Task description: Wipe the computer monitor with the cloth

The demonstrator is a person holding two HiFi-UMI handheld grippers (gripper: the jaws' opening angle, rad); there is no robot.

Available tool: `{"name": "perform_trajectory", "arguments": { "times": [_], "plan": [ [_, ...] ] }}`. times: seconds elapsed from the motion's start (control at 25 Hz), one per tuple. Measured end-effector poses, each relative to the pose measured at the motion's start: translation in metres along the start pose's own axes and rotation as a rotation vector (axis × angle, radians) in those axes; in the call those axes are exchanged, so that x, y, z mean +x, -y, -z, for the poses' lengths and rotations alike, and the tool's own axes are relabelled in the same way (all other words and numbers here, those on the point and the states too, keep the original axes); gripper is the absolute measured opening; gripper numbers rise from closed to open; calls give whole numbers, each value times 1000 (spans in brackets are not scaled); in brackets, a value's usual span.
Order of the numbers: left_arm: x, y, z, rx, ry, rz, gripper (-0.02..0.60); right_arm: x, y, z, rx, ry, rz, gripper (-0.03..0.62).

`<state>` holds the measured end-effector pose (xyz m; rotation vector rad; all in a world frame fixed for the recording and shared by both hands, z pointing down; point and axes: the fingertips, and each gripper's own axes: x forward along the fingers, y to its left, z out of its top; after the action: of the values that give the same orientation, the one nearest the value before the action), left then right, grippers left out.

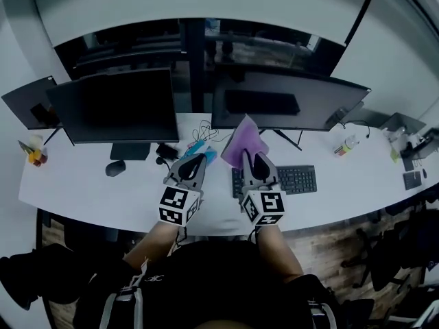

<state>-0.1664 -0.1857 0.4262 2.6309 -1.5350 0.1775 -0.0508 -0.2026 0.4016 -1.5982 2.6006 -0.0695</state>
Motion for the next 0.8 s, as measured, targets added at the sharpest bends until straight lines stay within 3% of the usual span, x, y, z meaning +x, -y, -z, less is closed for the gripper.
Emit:
{"name": "perform_trajectory", "arguments": {
  "times": [0.24,0.52,0.8],
  "plan": [
    [18,-8,-10,-13,18,-46,12,26,12,-8,14,21,-43,77],
    [22,-16,-9,-37,31,-100,12,45,7,-29,-130,49,-124,78],
    [12,-24,11,-77,12,-126,12,76,14,-73,-225,121,-119,77]
  ]
}}
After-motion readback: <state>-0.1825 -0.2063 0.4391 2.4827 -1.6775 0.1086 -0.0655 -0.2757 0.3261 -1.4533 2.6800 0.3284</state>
